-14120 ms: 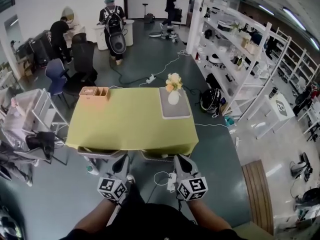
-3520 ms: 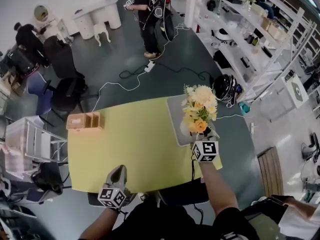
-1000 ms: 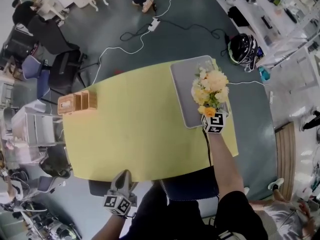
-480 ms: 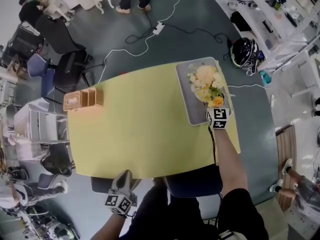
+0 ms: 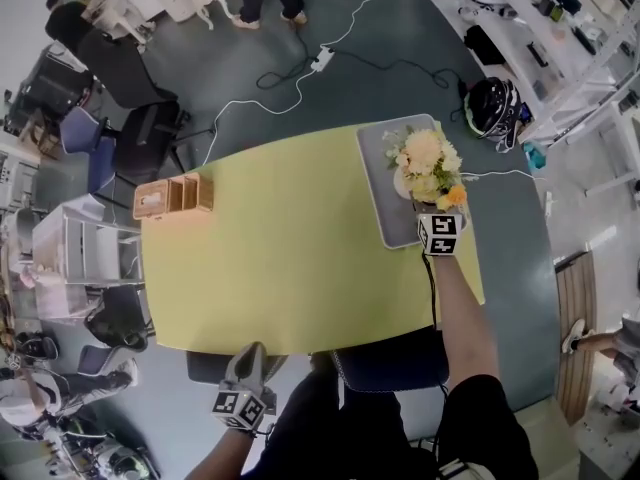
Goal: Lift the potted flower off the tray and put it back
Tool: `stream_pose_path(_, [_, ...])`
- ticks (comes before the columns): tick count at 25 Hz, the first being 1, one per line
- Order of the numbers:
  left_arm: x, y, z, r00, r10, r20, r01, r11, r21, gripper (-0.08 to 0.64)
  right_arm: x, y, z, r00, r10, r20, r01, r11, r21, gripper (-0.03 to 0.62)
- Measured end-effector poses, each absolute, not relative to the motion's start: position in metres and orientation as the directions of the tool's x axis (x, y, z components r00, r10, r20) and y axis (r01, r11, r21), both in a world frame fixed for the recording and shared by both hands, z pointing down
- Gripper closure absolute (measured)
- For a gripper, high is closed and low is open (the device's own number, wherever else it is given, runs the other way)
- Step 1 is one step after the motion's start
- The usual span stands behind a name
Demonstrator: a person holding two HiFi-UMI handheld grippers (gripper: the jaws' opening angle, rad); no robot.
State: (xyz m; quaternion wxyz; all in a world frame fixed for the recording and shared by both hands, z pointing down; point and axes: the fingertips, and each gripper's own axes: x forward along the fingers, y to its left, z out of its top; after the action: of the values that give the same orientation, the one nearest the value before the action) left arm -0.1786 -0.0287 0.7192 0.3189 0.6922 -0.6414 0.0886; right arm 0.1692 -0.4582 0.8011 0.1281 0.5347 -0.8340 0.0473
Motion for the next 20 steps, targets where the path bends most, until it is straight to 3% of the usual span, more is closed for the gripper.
stream_pose_path(10, [-0.182, -0.030, 0.711, 0.165, -0.841, 0.514, -0.946, 0.012, 0.323, 0.552, 0.173, -0.444, 0.797, -0.384, -0.884, 0.266, -0.913, 0.406, 0.033, 0.281])
stream_pose_path(20, [-0.190, -0.039, 0.690, 0.257, -0.857, 0.446, -0.936, -0.105, 0.337, 0.552, 0.180, -0.294, 0.795, -0.366, -0.866, 0.340, -0.929, 0.362, -0.078, 0.302])
